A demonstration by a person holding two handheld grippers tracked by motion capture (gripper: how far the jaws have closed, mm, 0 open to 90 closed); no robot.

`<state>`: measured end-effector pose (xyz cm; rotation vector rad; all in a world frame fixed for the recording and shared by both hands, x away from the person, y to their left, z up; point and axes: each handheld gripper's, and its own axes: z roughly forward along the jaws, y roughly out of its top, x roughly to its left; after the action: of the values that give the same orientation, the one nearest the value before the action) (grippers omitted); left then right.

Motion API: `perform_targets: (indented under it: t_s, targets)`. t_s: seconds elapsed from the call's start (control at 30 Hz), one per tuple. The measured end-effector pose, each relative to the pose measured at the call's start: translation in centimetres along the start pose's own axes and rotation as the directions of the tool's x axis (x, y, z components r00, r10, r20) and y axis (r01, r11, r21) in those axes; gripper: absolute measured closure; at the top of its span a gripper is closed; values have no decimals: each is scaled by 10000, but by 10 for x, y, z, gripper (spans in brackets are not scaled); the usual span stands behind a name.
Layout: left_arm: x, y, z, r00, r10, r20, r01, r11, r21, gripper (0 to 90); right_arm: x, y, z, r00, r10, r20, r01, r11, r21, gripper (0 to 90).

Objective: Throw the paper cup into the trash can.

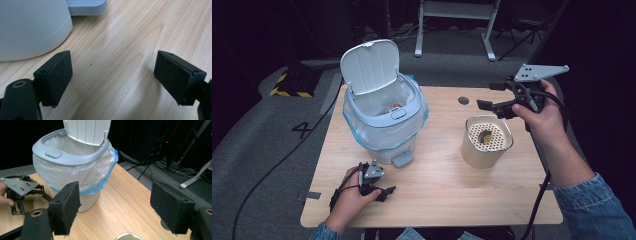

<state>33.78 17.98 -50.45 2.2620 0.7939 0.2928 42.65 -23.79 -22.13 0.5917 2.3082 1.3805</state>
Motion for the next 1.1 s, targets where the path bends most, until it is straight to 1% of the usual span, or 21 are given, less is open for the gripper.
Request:
perform_targets:
  t_s: [0.03,0.1,0.2,0.23,0.3,0.33,0.43,0.47,0.53,0.57,0.6,0.63,0.67,0.7,0.77,0.87,0.9,0.93,1.0,1.07,1.1]
  targets:
    - [0,-1,-1,10000,-39,-20,39,10000,-6,158,-1,-9,-7,10000,48,81,-48,10000,33,250]
    - [0,-1,-1,10000,-49,-48,48,10000,-8,158,-1,-12,-9,9999,50,114,-50,10000,57,251]
    - [0,-2,-2,9999,-82,-109,82,10000,-8,158,0,-27,-18,9990,287,337,-292,9995,155,276]
    - [0,-2,-2,9998,-115,-147,115,9999,-4,158,2,-39,-25,9978,401,524,-411,9990,187,276]
    - [-1,-3,-3,9998,-133,-170,133,9999,-14,159,3,-46,-29,9974,404,591,-417,9989,212,276]
    - [-1,-3,-3,9998,-133,-170,133,9999,-14,159,3,-46,-29,9974,404,591,-417,9989,212,276]
    - [0,-3,-3,9998,-141,-157,141,9999,-12,158,2,-68,-39,9957,552,745,-581,9976,368,293]
    - [0,-3,-3,9998,-141,-157,141,9999,-12,158,2,-68,-39,9957,552,745,-581,9976,368,293]
    - [0,-3,-3,9998,-143,-151,143,9999,-12,158,3,-78,-41,9946,510,902,-570,9962,654,309]
    - [0,-3,-3,9998,-148,-149,148,9999,-11,158,5,-88,-43,9932,625,981,-705,9942,807,315]
    - [0,-3,-3,9998,-148,-149,148,9999,-11,158,6,-94,-44,9931,623,997,-713,9934,893,315]
    - [0,-3,-3,9998,-150,-142,150,9999,-7,158,6,-94,-44,9931,623,997,-713,9934,893,315]
    - [0,-3,-3,9998,-154,-137,154,9999,-9,157,7,-99,-44,9929,656,995,-752,9925,963,315]
    - [0,-3,-3,9998,-156,-121,156,9999,-1,157,9,-111,-46,9920,755,1013,-861,9907,1053,311]
    - [0,-3,-3,9998,-161,-115,160,9999,-5,156,10,-115,-46,9915,788,1032,-900,9901,1082,312]
    - [0,-3,-3,9998,-163,-115,163,9999,-7,156,11,-132,-49,9890,961,1125,-1089,9875,1140,309]
    - [0,-3,-3,9998,-170,-112,170,9999,-10,156,11,-141,-50,9870,1117,1159,-1251,9854,1154,308]
    - [0,-3,-3,9998,-170,-112,170,9999,-10,156,11,-141,-50,9870,1117,1159,-1251,9854,1154,308]
    - [0,-3,-3,9998,-166,-112,165,9999,-10,156,11,-151,-51,9847,1260,1200,-1403,9829,1195,309]
    - [0,-3,-3,9998,-184,-97,184,9998,-19,157,12,-161,-53,9830,1335,1264,-1499,9800,1310,309]
    - [0,-3,-3,9998,-182,-98,182,9998,-18,157,14,-171,-54,9819,1407,1267,-1585,9769,1434,321]
